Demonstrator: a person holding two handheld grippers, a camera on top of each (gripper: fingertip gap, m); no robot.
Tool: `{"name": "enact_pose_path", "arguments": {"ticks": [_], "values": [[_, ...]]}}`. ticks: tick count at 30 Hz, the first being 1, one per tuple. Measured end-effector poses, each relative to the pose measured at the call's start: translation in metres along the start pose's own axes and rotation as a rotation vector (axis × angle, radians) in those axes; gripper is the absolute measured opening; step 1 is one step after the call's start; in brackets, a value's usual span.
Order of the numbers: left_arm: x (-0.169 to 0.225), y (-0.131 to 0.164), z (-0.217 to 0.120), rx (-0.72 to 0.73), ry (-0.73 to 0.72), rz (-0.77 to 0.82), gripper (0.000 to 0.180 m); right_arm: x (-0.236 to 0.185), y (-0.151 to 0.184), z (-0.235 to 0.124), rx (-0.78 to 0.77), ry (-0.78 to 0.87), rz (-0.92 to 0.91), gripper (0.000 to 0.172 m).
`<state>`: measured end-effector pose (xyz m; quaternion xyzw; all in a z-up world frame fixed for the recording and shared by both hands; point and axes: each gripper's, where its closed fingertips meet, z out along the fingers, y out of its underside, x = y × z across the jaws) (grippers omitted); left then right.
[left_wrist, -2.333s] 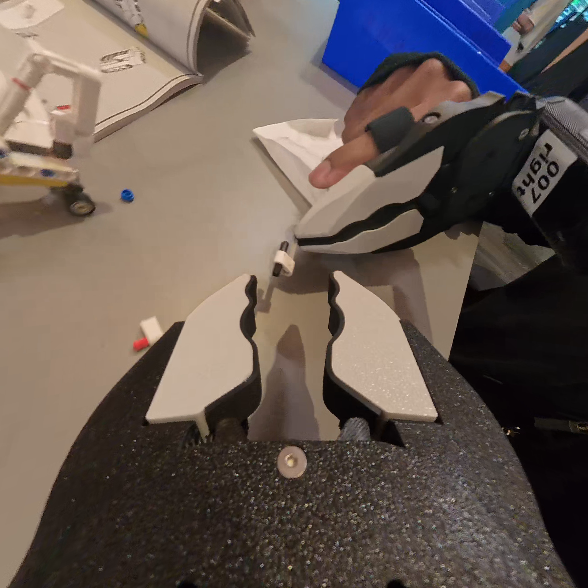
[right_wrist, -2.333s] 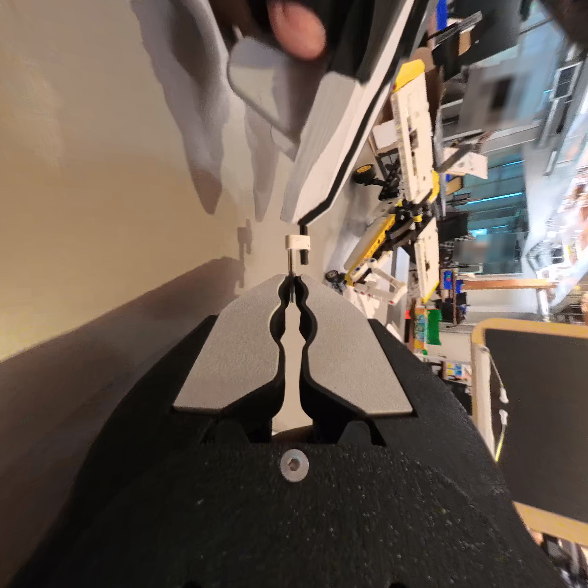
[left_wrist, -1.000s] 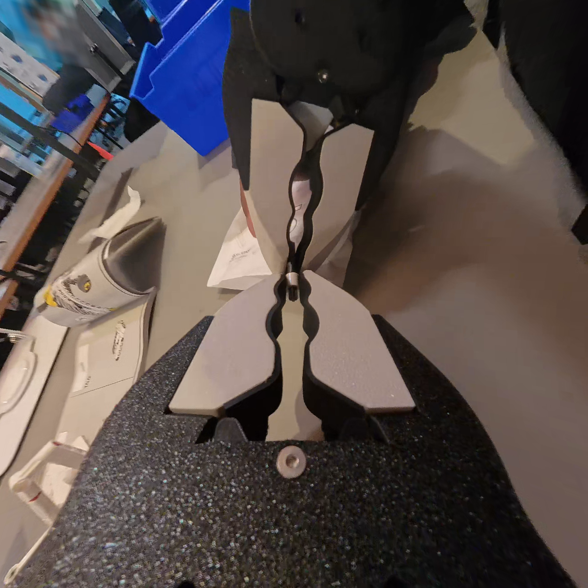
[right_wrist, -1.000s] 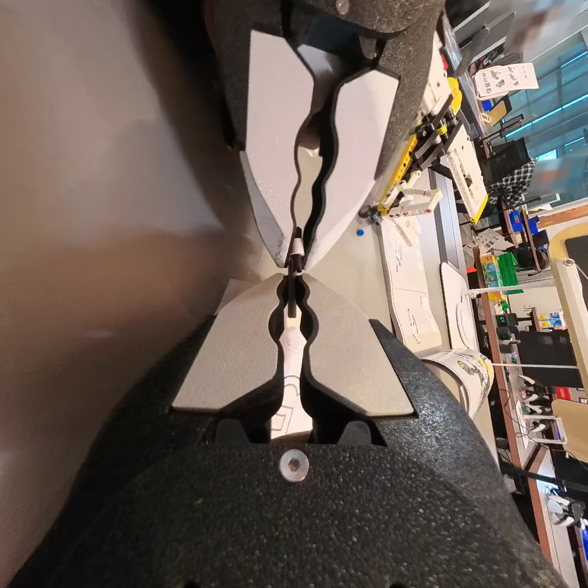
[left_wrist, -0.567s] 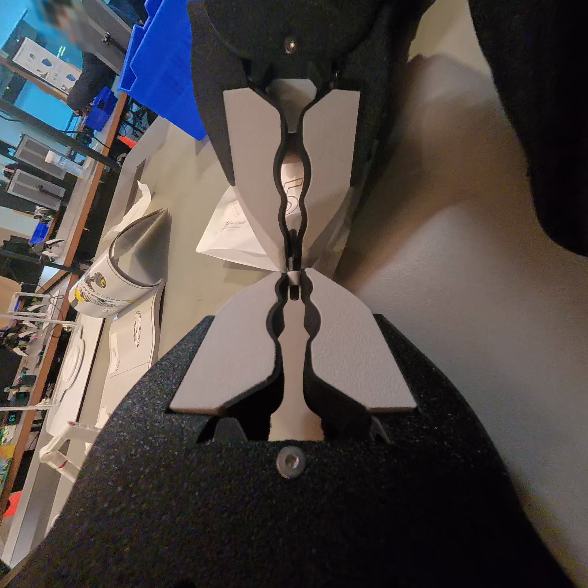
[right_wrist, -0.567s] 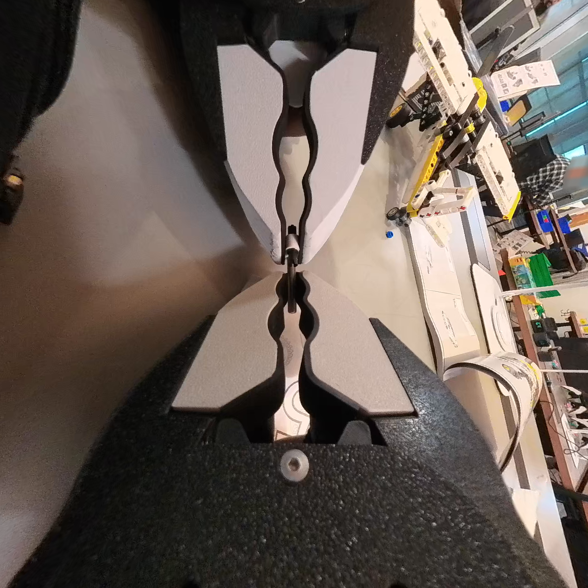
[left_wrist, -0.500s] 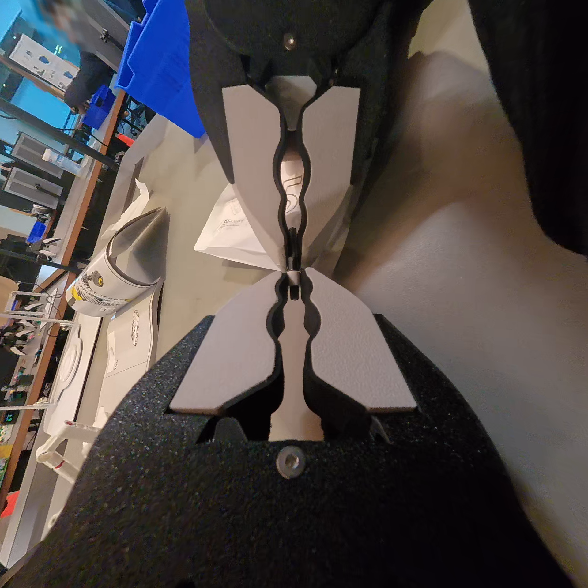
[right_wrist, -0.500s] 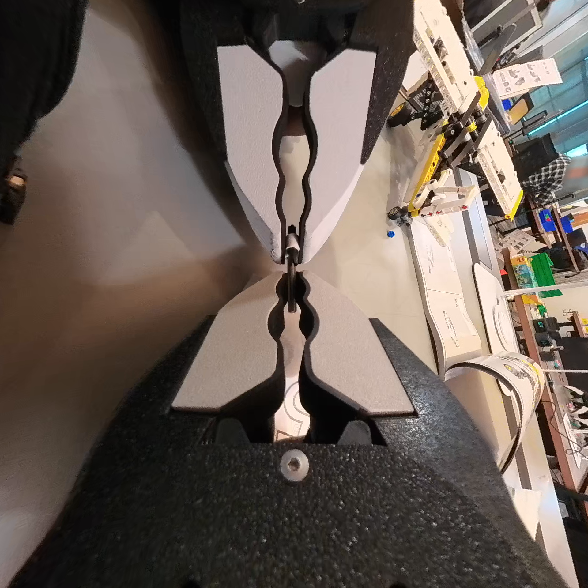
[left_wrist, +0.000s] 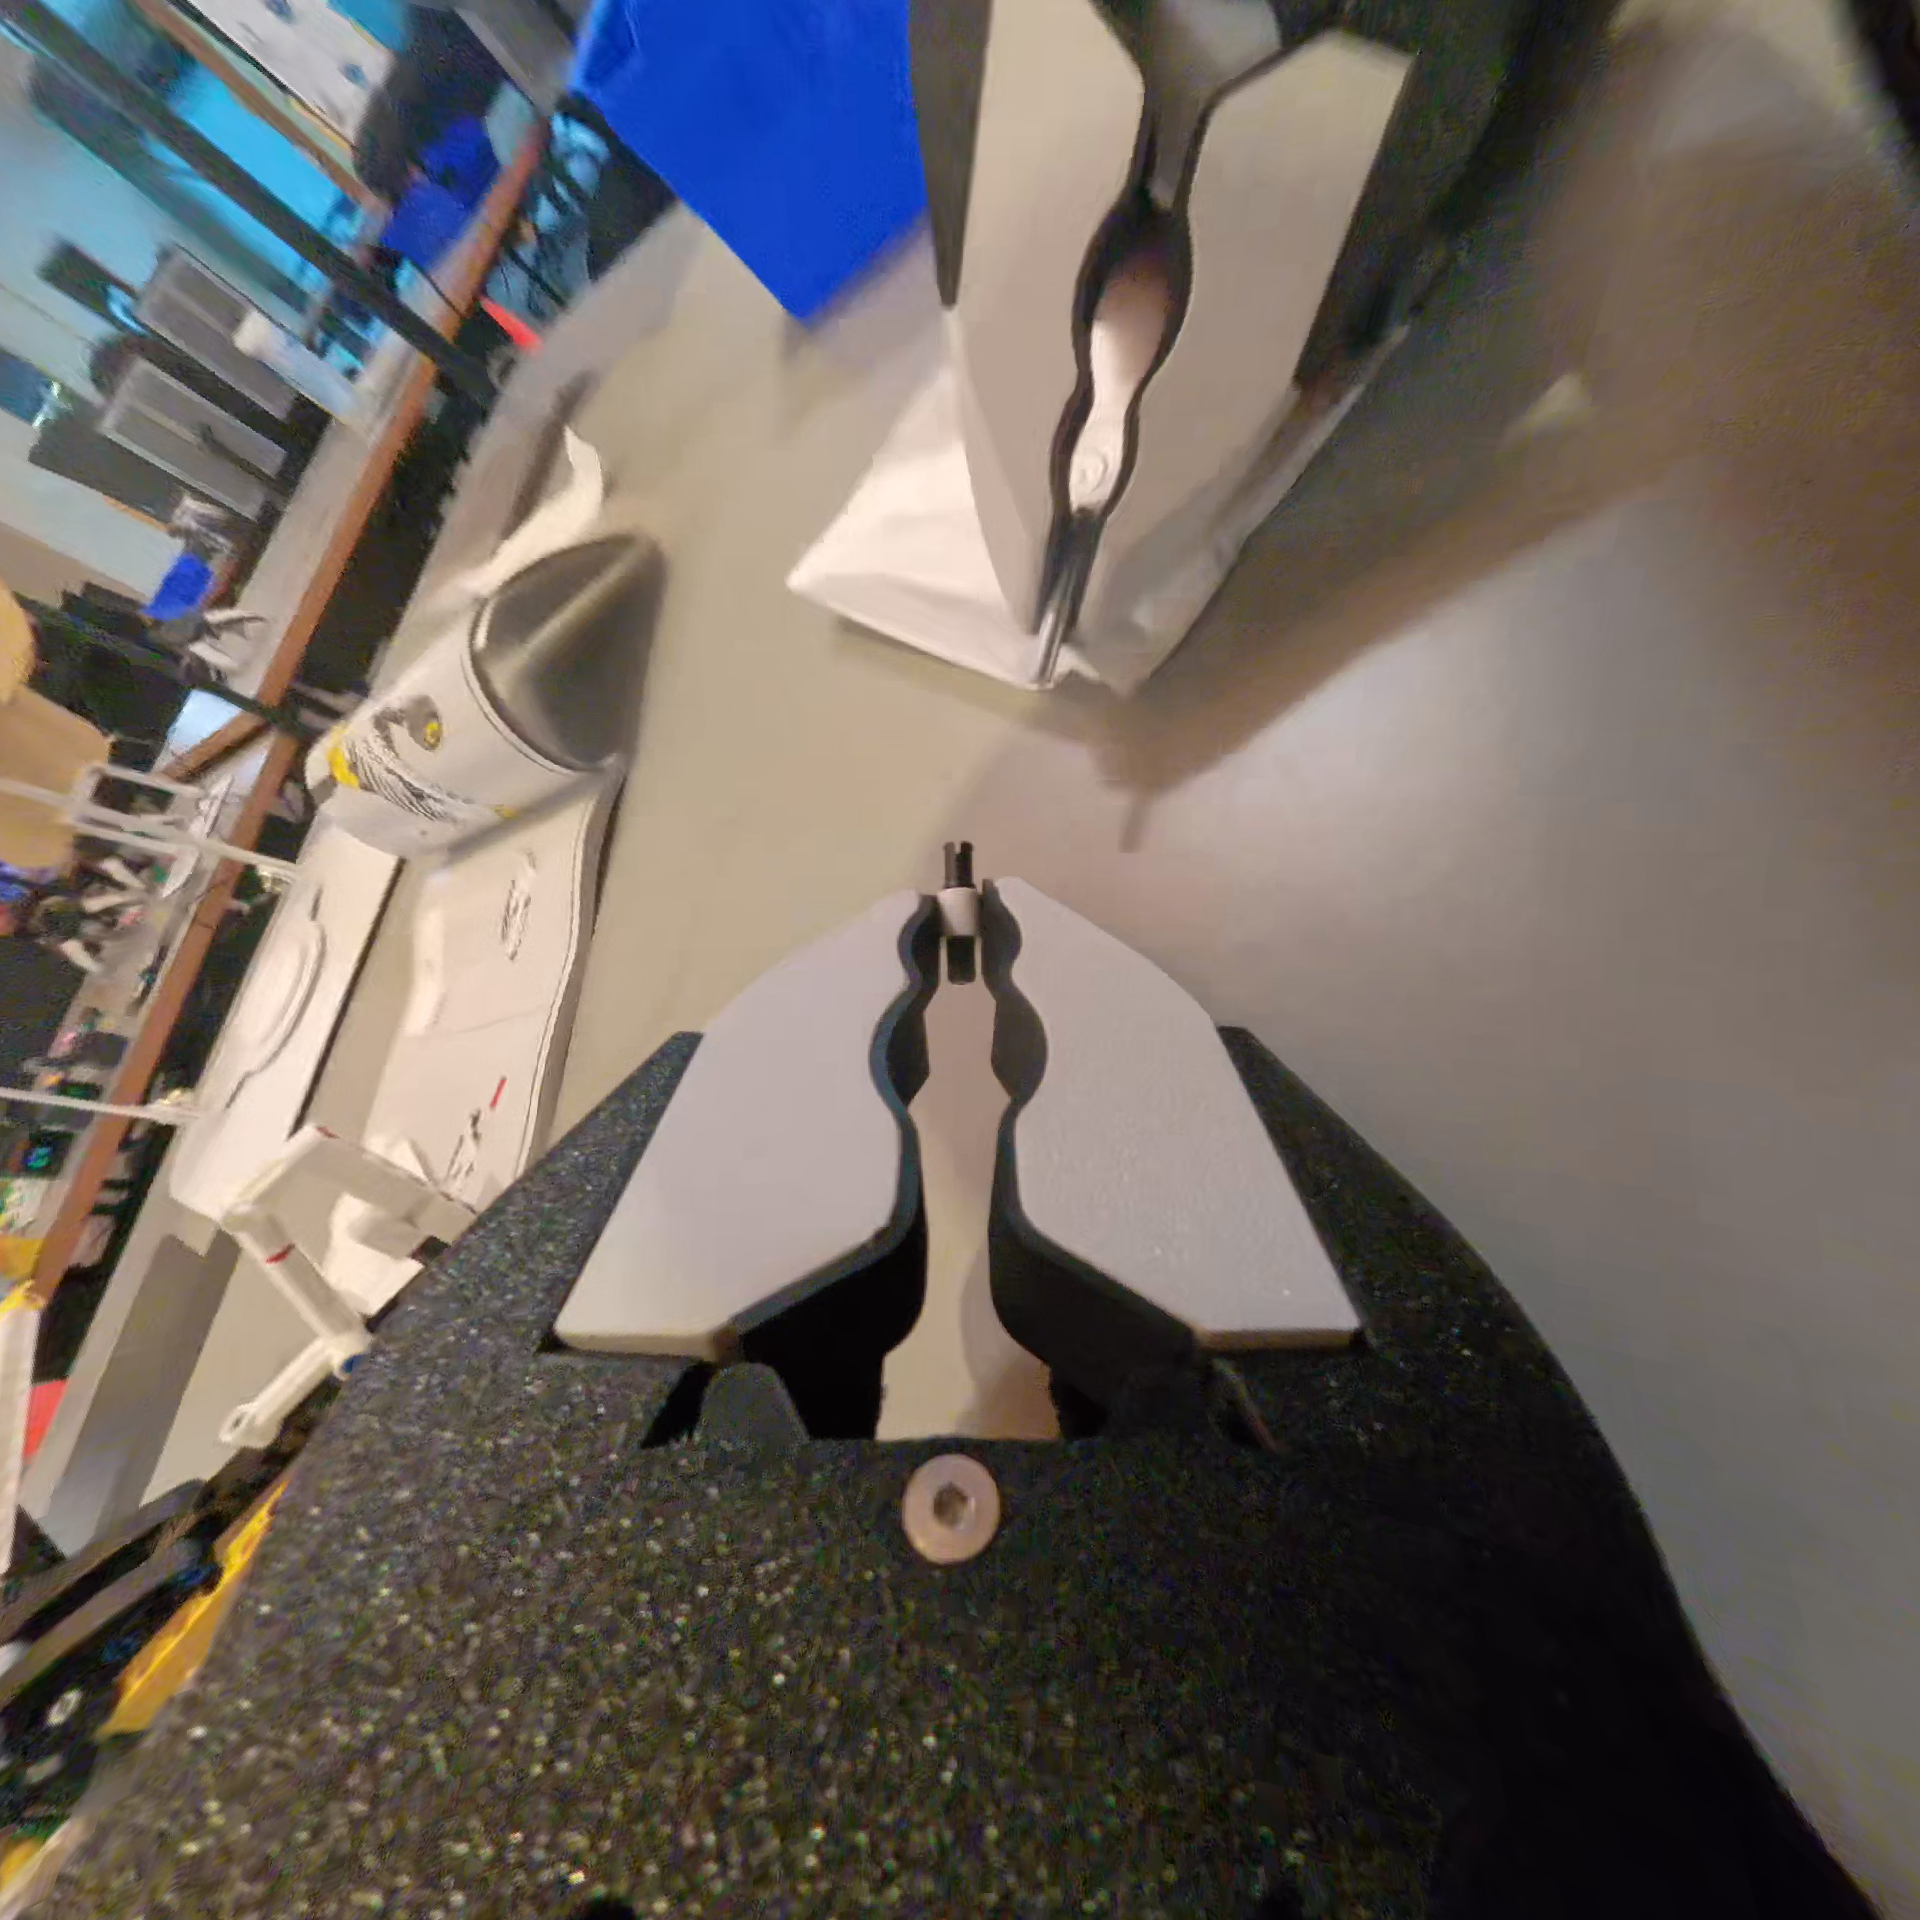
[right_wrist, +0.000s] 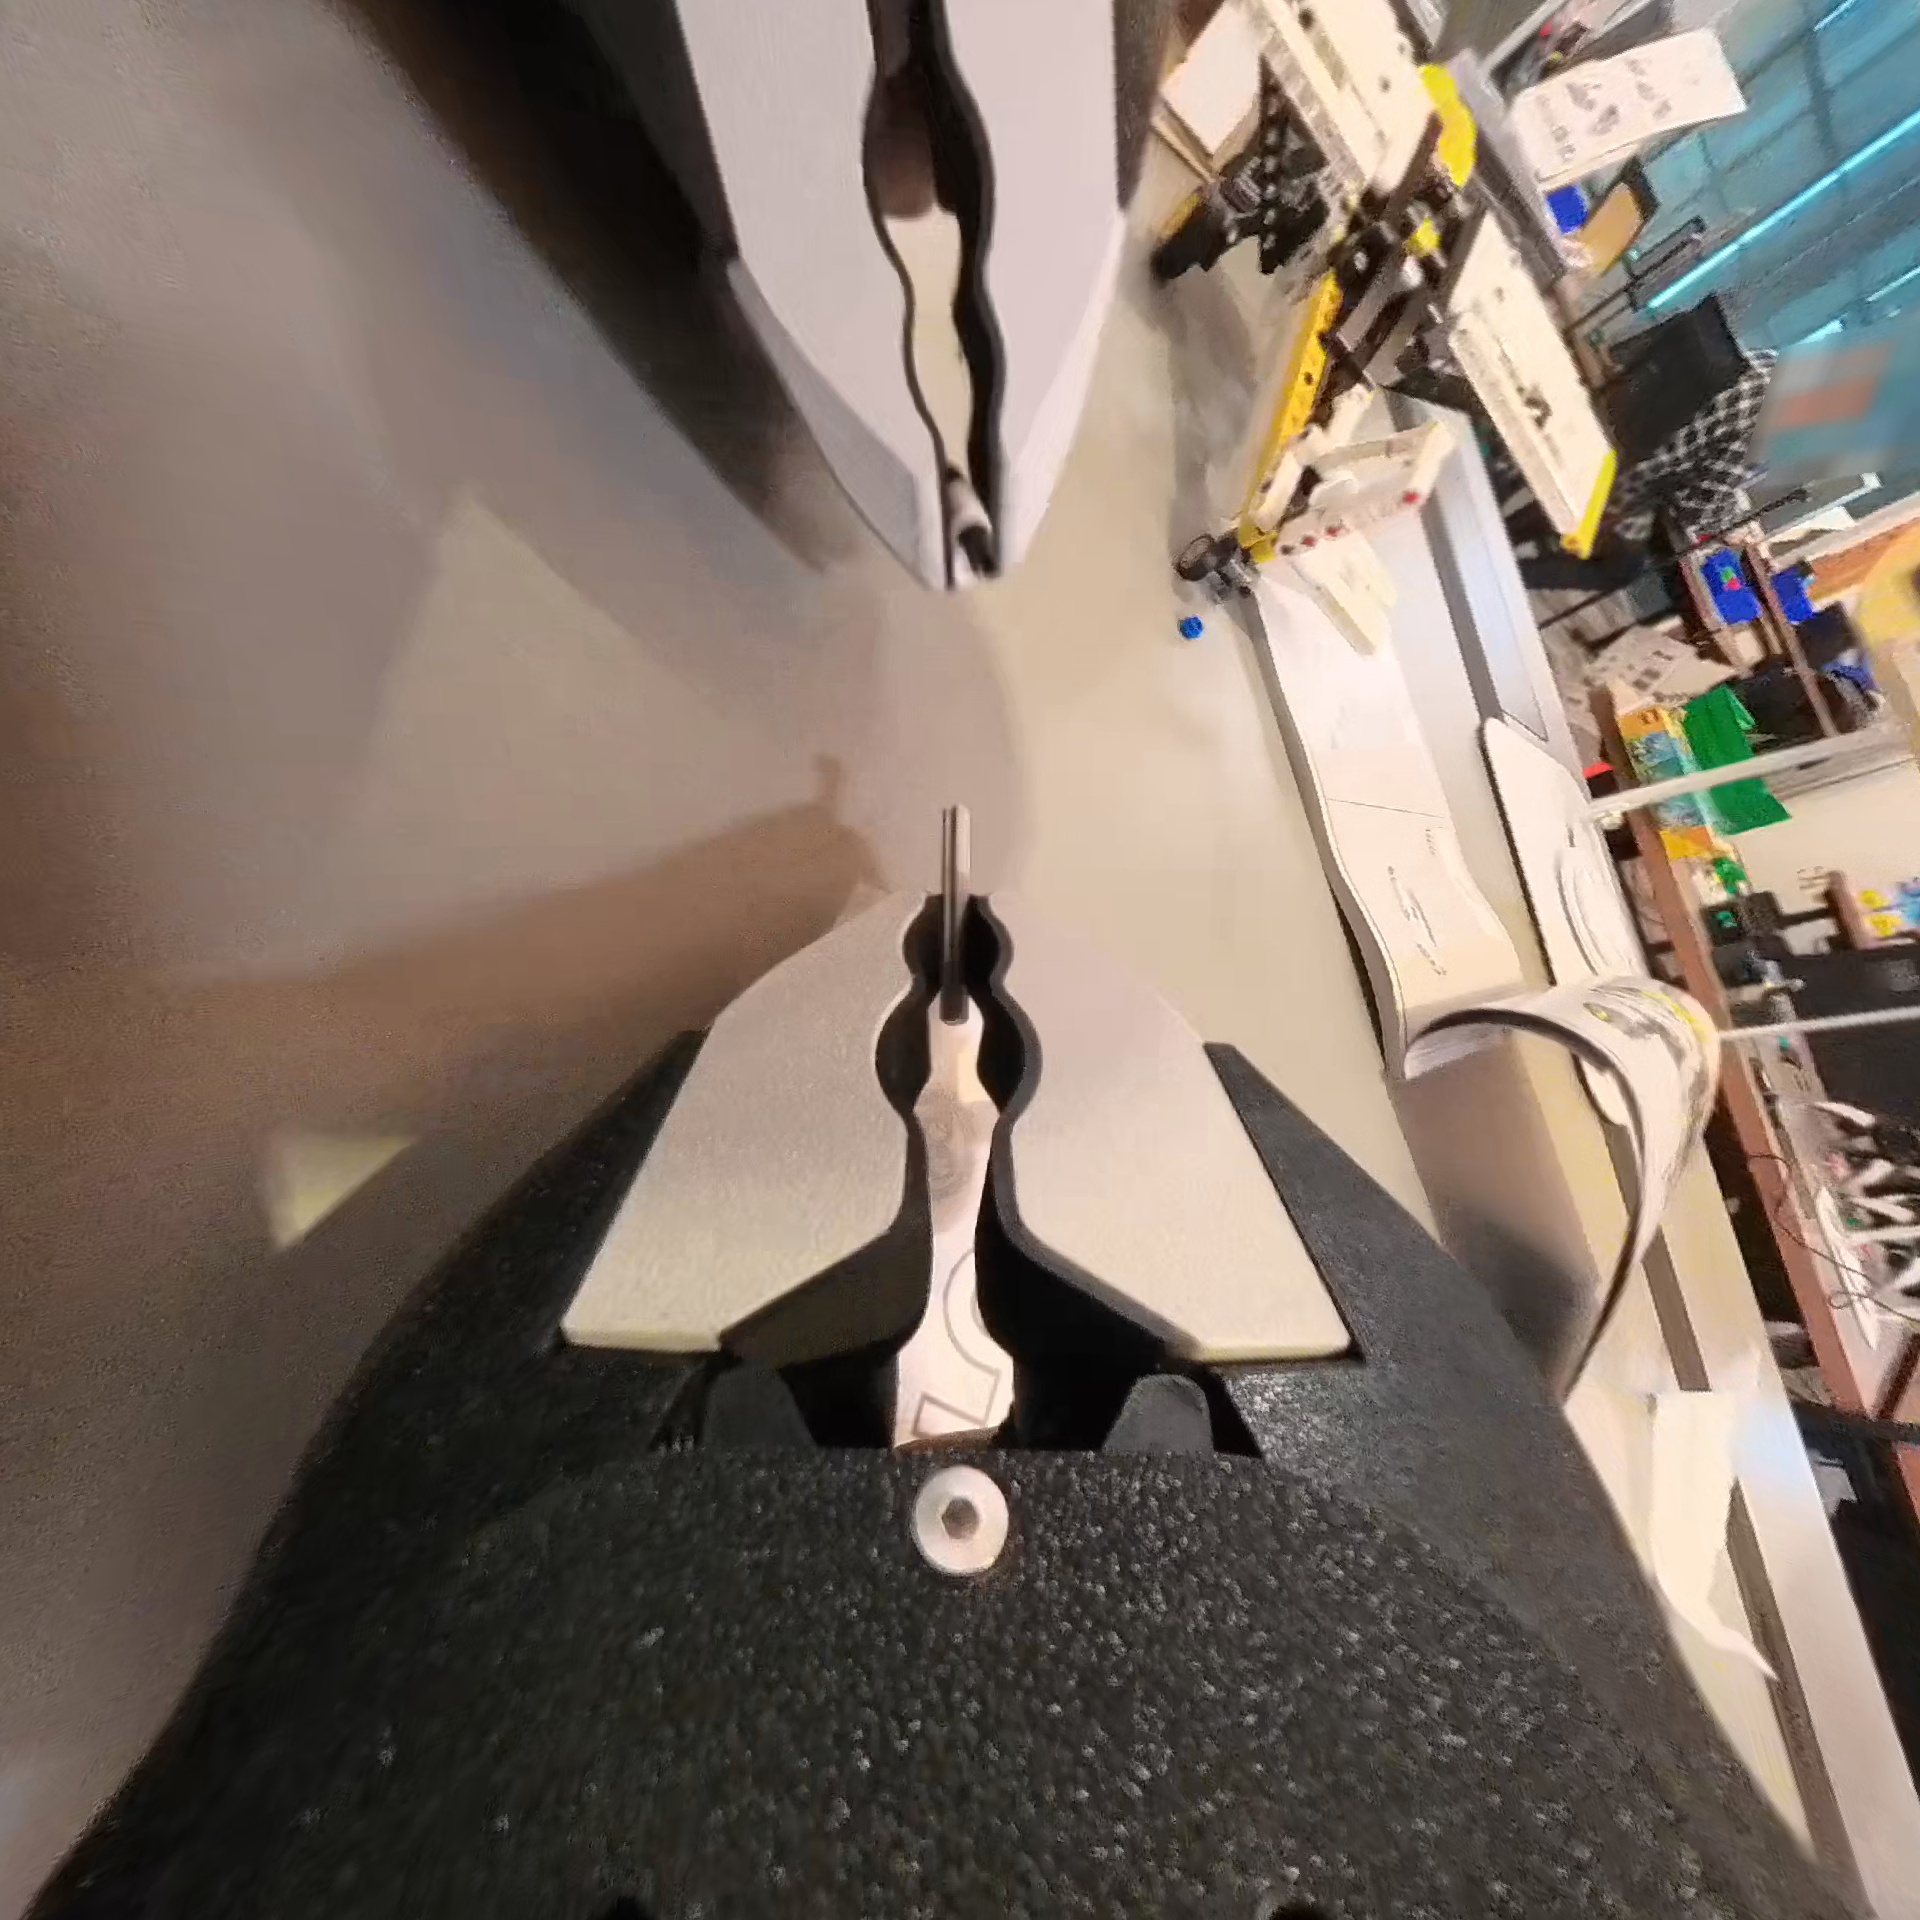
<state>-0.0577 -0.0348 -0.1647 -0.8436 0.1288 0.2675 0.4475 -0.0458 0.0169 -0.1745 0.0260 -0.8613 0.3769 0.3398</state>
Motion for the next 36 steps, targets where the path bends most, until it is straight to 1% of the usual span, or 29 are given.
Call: {"name": "enact_pose_path", "arguments": {"ticks": [1,2,4,7,9,11,16,19,22,28,36], "values": [[0.003,0.005,0.006,-0.051,0.007,0.032,0.009,-0.004,-0.002,0.002,-0.005,-0.009,-0.018,0.005],[0.005,0.006,0.008,-0.064,0.014,0.053,0.009,-0.006,-0.003,0.003,-0.007,-0.007,-0.037,0.005],[0.004,0.005,0.006,-0.047,0.022,0.015,0.008,-0.004,-0.002,0.003,-0.011,0.001,-0.032,0.005],[0.004,0.007,0.01,-0.062,0.048,-0.026,0.008,0.001,0.0,0.006,-0.027,0.002,-0.005,0.004],[0.008,0.003,0.013,-0.055,0.084,-0.05,0.008,0.002,0.0,0.007,-0.027,-0.004,-0.006,0.004],[0.01,0.004,0.016,-0.074,0.12,-0.083,0.008,0.001,-0.001,0.008,-0.028,-0.018,-0.012,0.004],[0.013,0.001,0.014,-0.057,0.204,-0.165,0.008,-0.002,-0.004,0.011,-0.023,-0.057,-0.013,0.004],[0.017,0.003,0.015,-0.079,0.232,-0.175,0.008,-0.003,-0.007,0.014,-0.015,-0.077,-0.005,0.006],[0.019,0.004,0.015,-0.089,0.246,-0.173,0.008,-0.003,-0.01,0.017,-0.01,-0.1,0.016,0.01],[0.023,0.002,0.015,-0.091,0.266,-0.174,0.008,-0.008,-0.017,0.022,-0.017,-0.149,0.034,0.011],[0.021,0.007,0.013,-0.114,0.252,-0.179,0.008,-0.006,-0.016,0.024,-0.039,-0.158,0.049,0.011]]}}
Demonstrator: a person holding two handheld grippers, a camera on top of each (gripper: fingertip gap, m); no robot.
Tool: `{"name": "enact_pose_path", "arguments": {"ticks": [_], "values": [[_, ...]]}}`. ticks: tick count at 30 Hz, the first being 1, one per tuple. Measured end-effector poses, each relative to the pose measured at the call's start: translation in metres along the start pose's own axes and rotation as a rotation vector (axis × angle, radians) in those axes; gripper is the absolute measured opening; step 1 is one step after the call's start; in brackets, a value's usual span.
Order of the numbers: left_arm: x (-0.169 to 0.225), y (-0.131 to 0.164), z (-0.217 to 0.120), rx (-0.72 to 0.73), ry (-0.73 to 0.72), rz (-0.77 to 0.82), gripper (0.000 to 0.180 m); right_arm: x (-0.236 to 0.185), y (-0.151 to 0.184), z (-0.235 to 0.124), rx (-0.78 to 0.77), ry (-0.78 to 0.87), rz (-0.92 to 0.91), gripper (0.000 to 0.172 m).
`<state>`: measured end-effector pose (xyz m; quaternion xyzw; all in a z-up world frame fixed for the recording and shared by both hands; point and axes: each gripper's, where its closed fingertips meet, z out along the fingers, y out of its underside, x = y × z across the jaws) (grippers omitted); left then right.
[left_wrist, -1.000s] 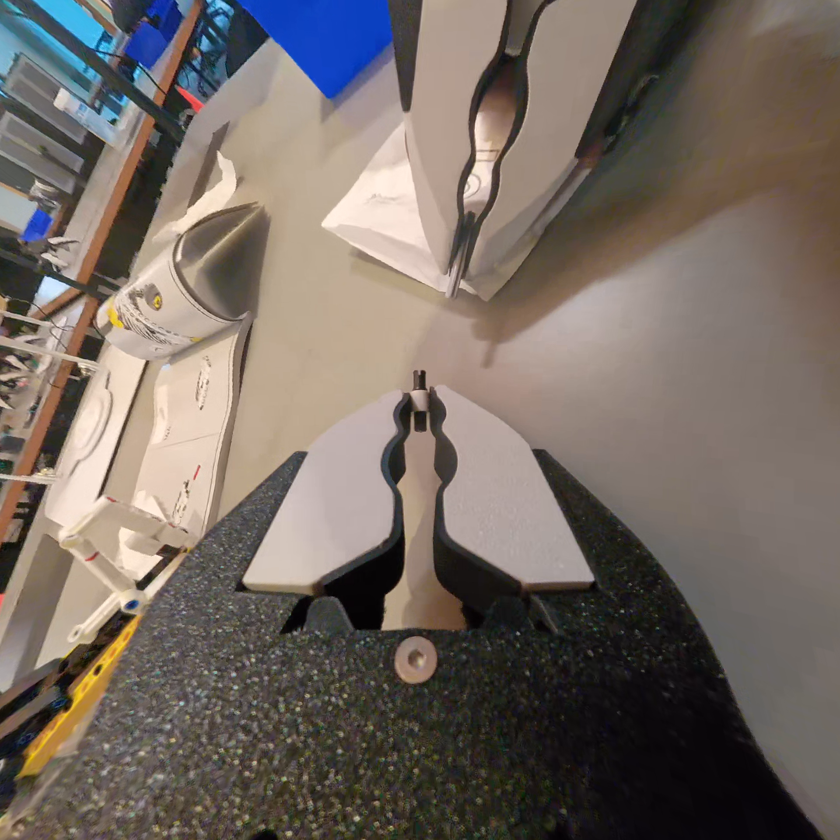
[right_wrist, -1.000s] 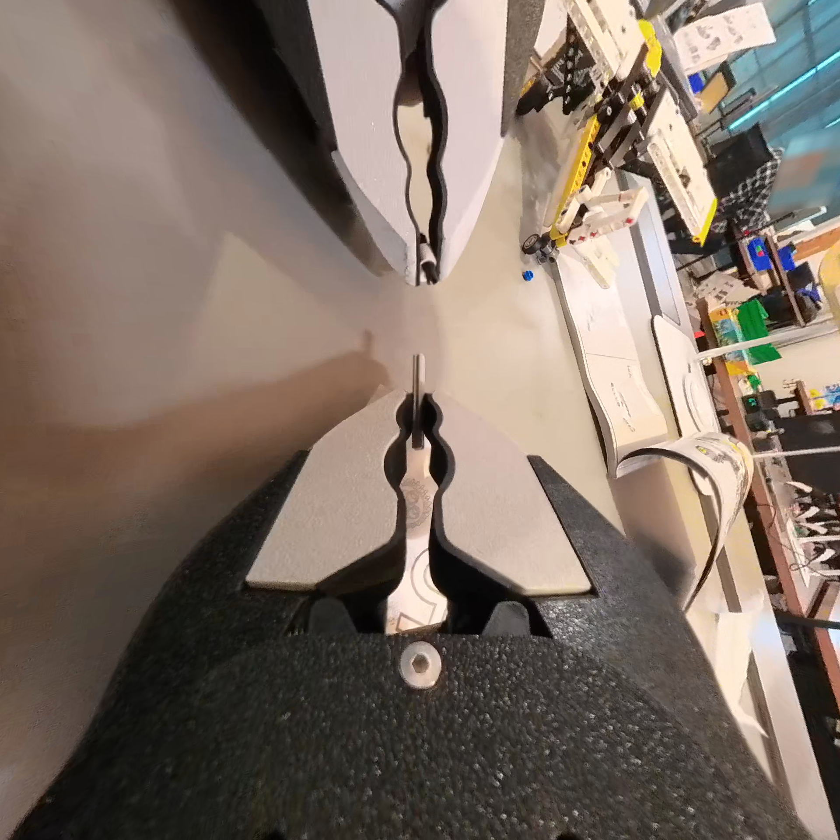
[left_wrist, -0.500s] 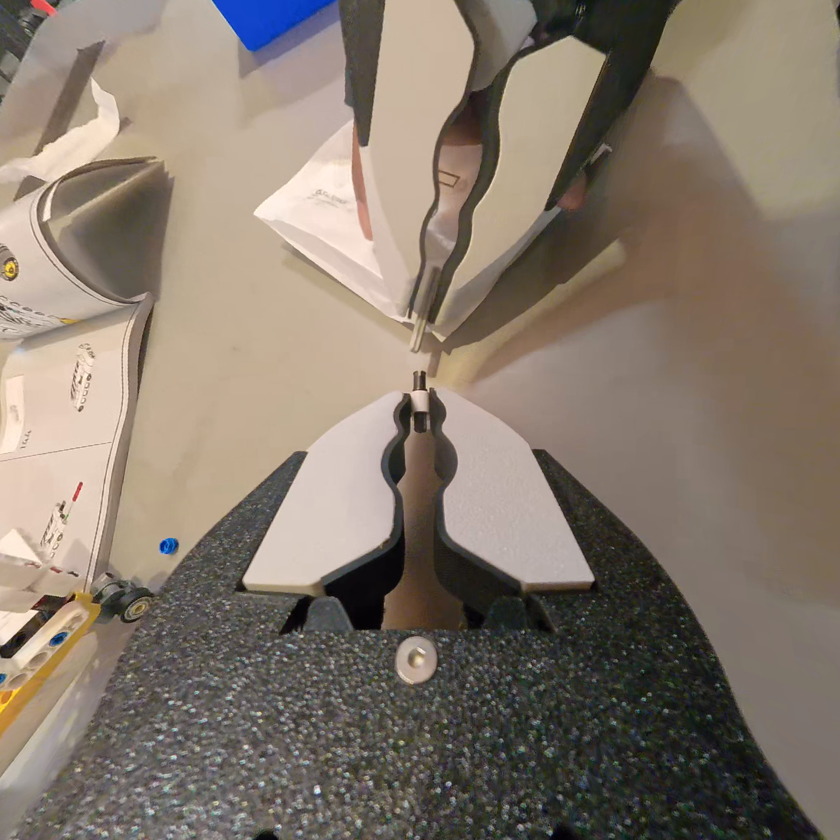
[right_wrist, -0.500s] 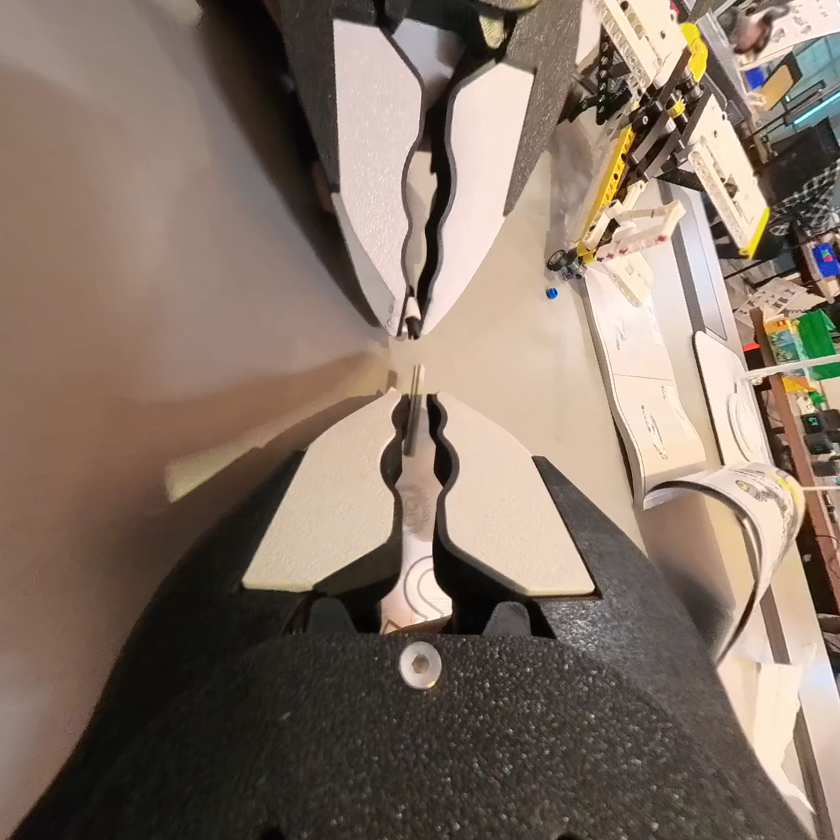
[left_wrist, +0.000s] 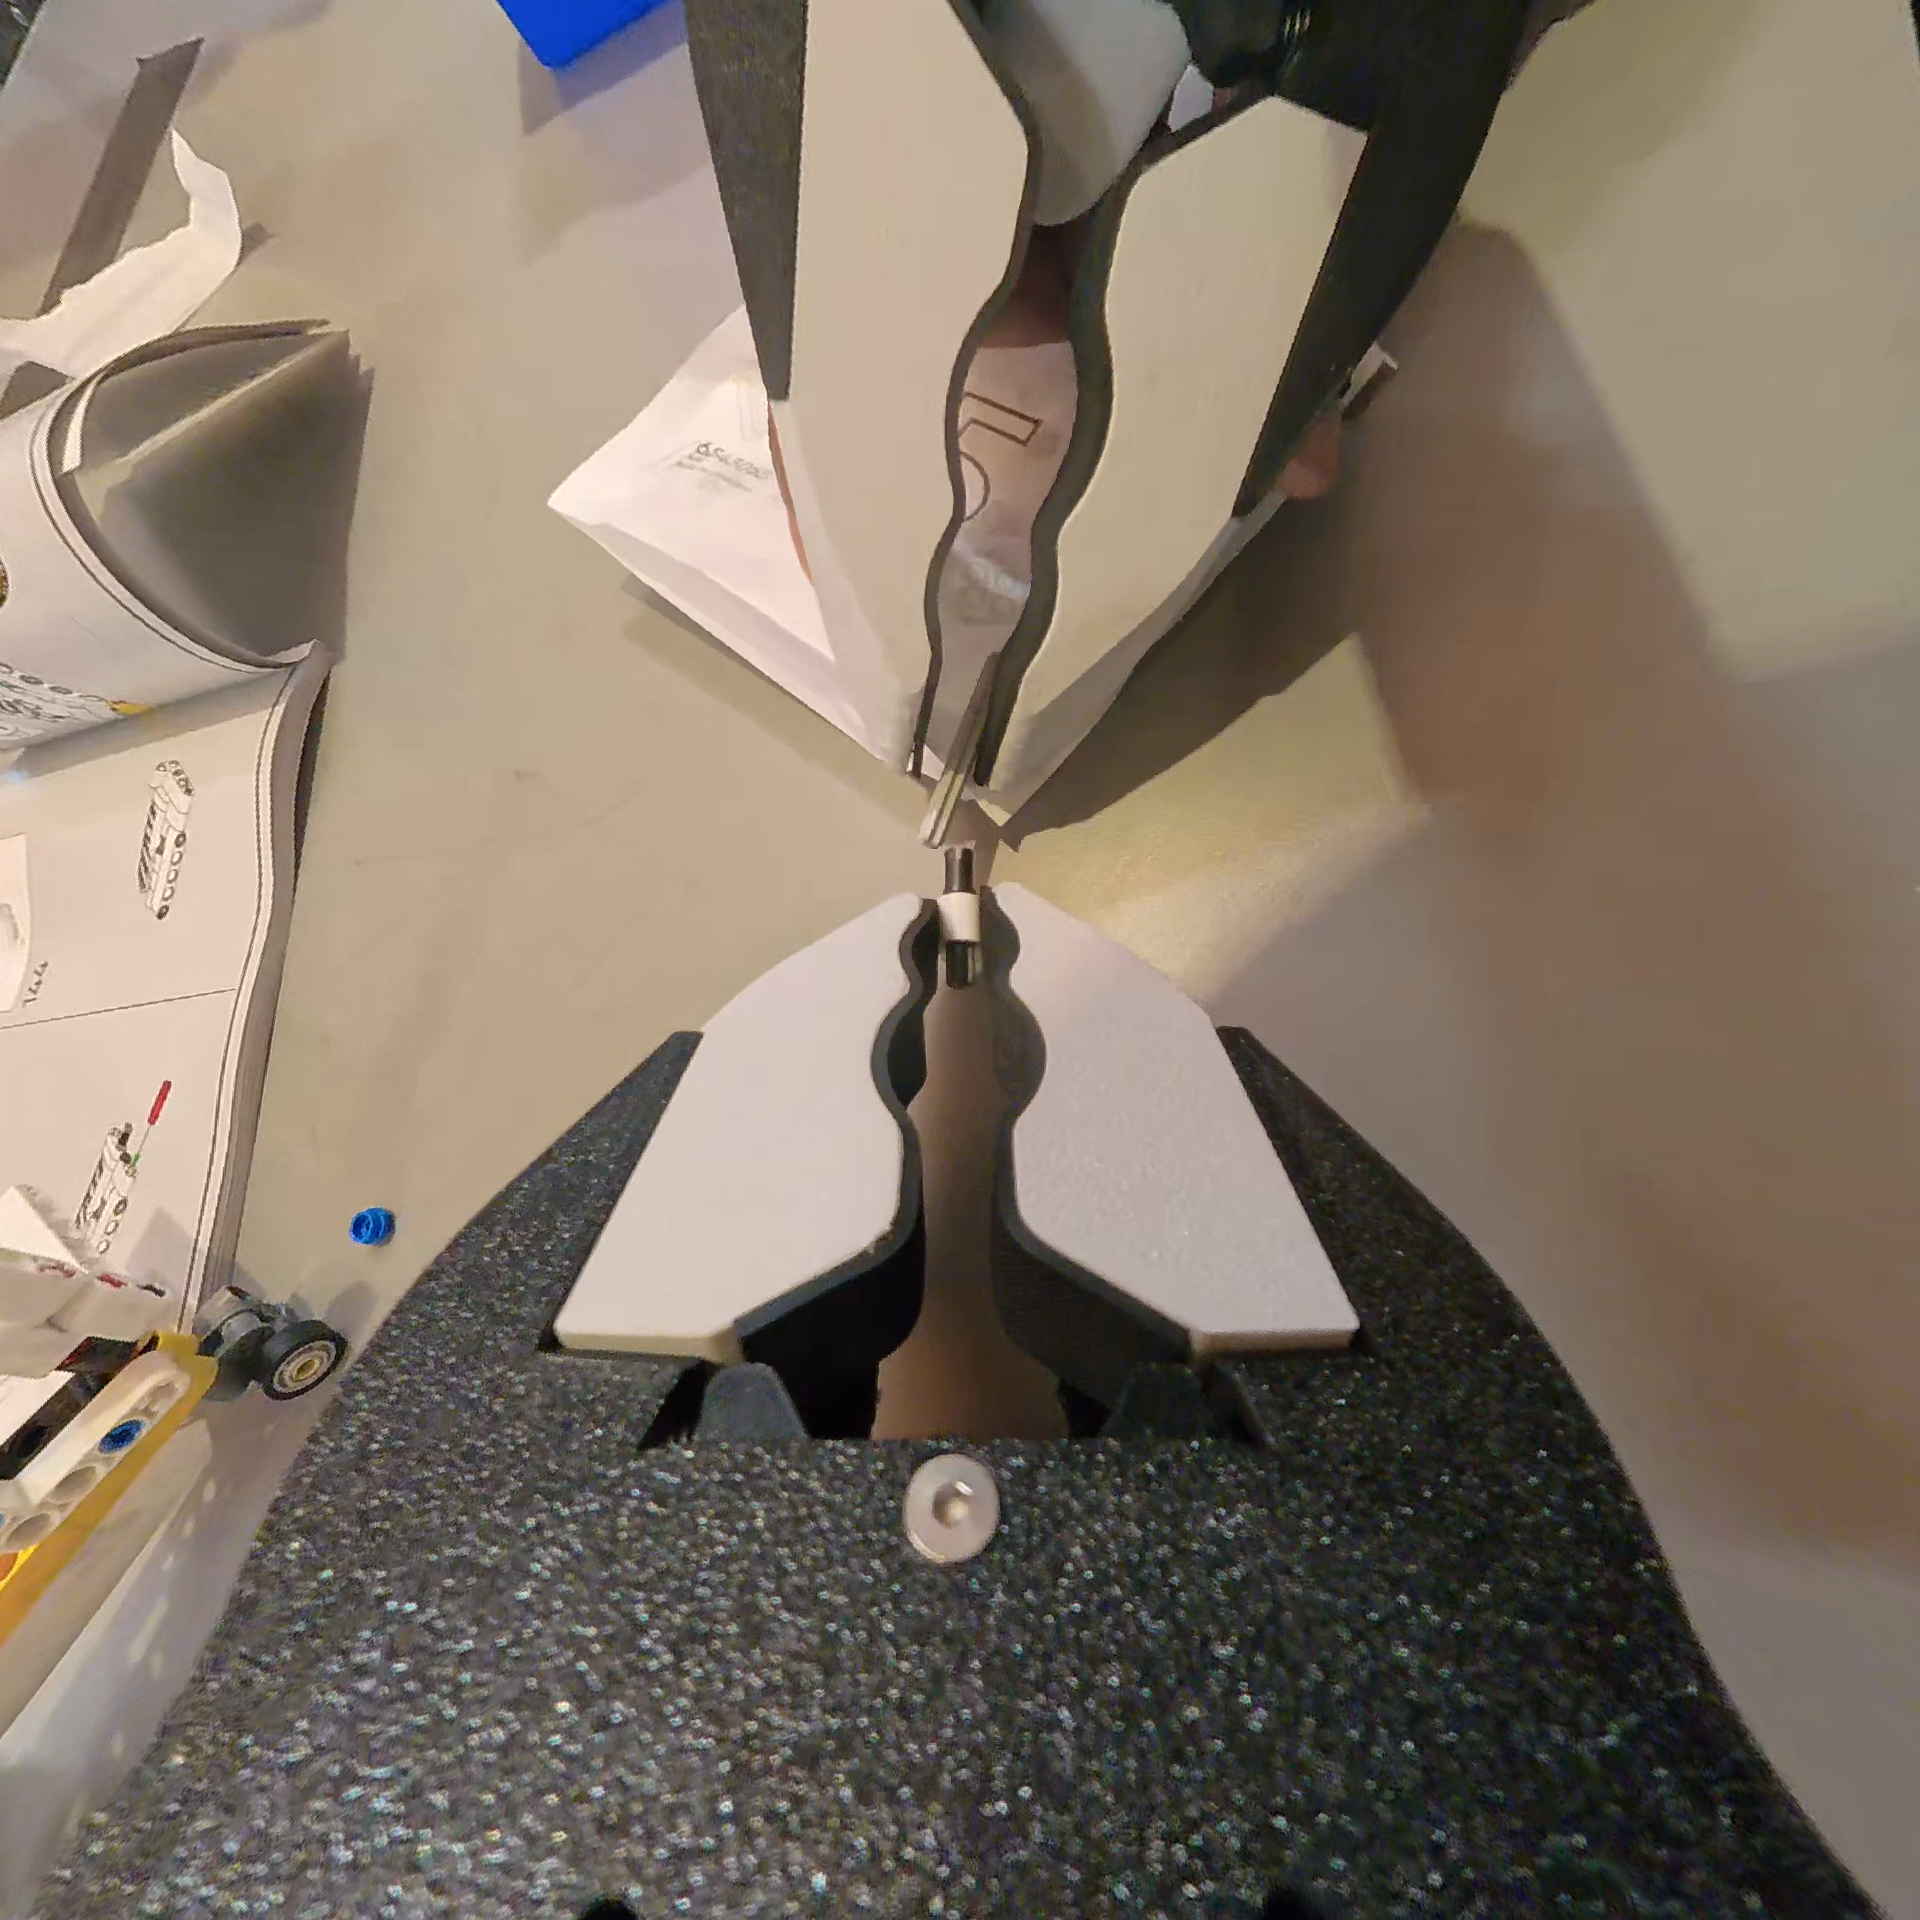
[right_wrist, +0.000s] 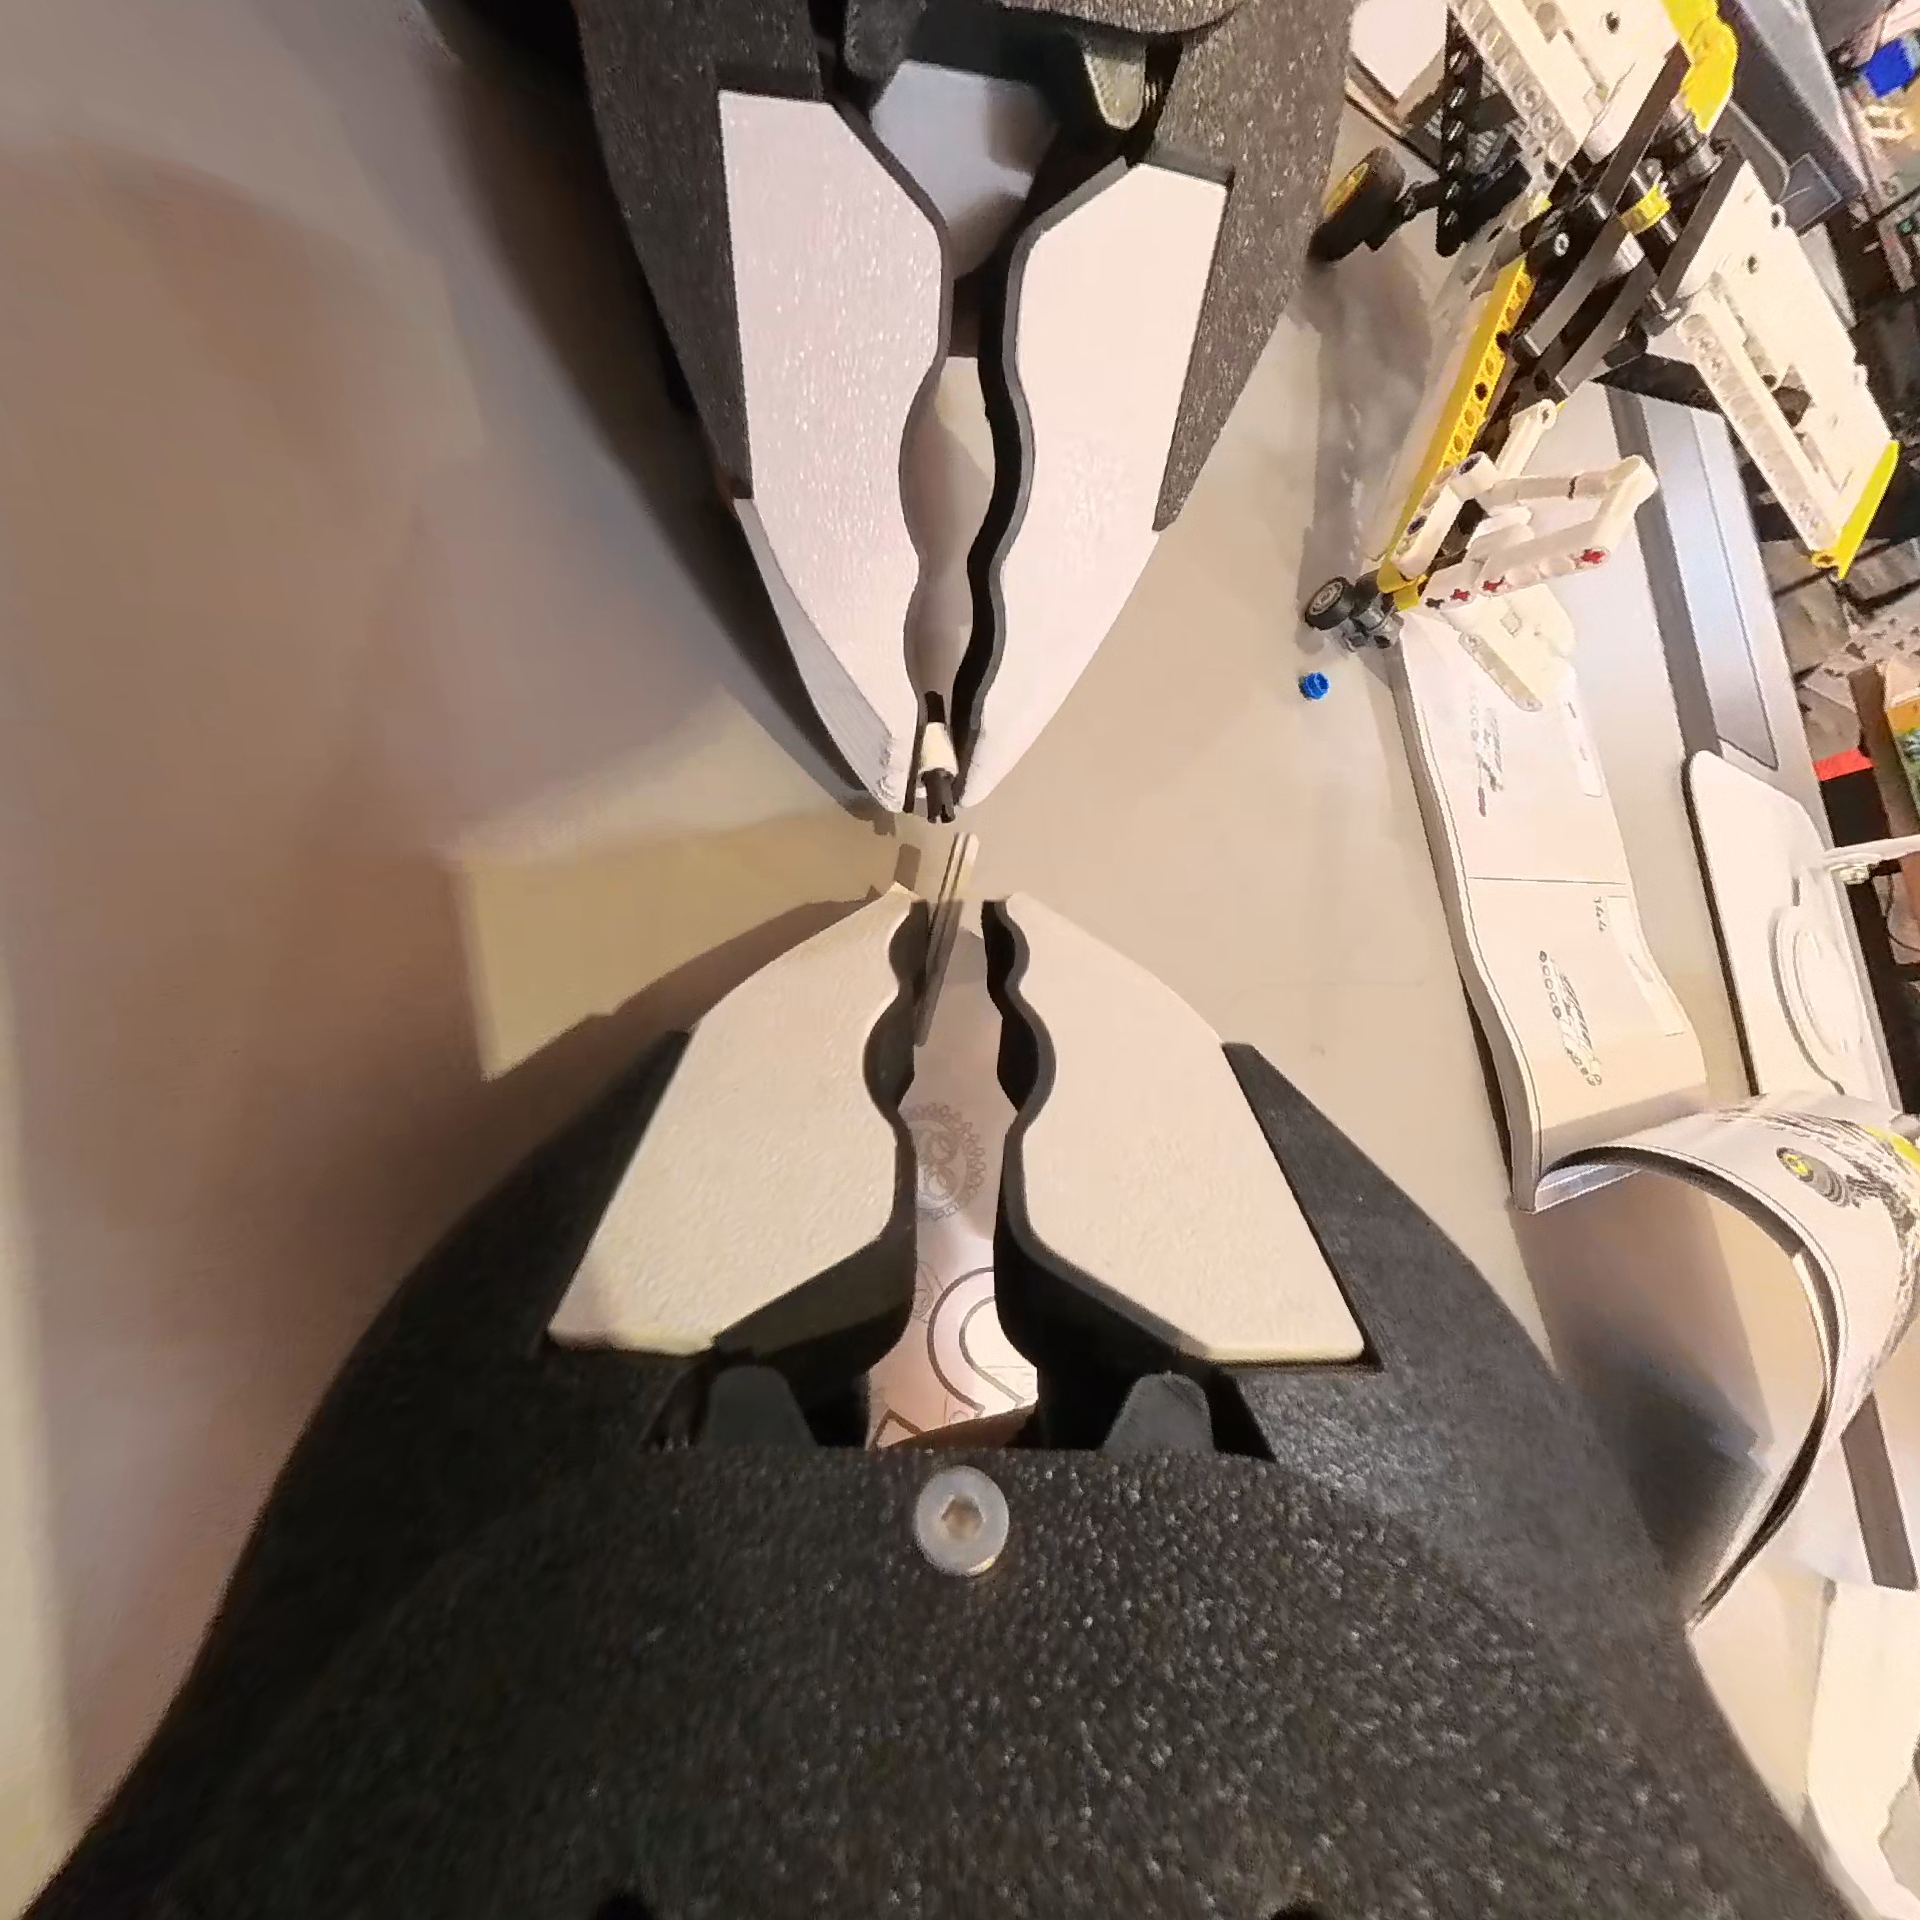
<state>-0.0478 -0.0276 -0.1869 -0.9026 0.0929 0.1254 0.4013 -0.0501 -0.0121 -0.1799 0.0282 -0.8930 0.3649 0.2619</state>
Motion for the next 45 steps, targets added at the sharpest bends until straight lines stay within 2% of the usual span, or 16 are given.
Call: {"name": "enact_pose_path", "arguments": {"ticks": [8,22,28,31,37,42,45], "values": [[0.001,0.0,0.0,0.004,0.025,-0.037,0.008,0.007,0.003,-0.003,-0.033,-0.002,0.029,0.026],[0.0,0.001,0.0,0.008,0.028,-0.055,0.008,-0.002,0.023,-0.031,-0.061,-0.049,0.163,0.033],[0.001,0.0,0.0,0.009,0.037,-0.051,0.008,-0.001,0.02,-0.038,-0.046,-0.038,0.183,0.039],[0.001,0.0,0.0,0.009,0.04,-0.052,0.008,-0.001,0.019,-0.046,-0.049,-0.046,0.194,0.039],[0.003,0.0,-0.001,0.008,0.048,-0.047,0.008,-0.024,0.043,-0.063,-0.186,-0.097,0.159,0.038],[0.004,-0.001,0.0,0.007,0.055,-0.042,0.008,-0.004,0.055,-0.05,-0.242,0.004,0.125,0.034],[0.003,-0.002,-0.001,0.021,0.048,-0.036,0.008,0.009,0.044,-0.046,-0.204,0.012,0.103,0.035]]}}
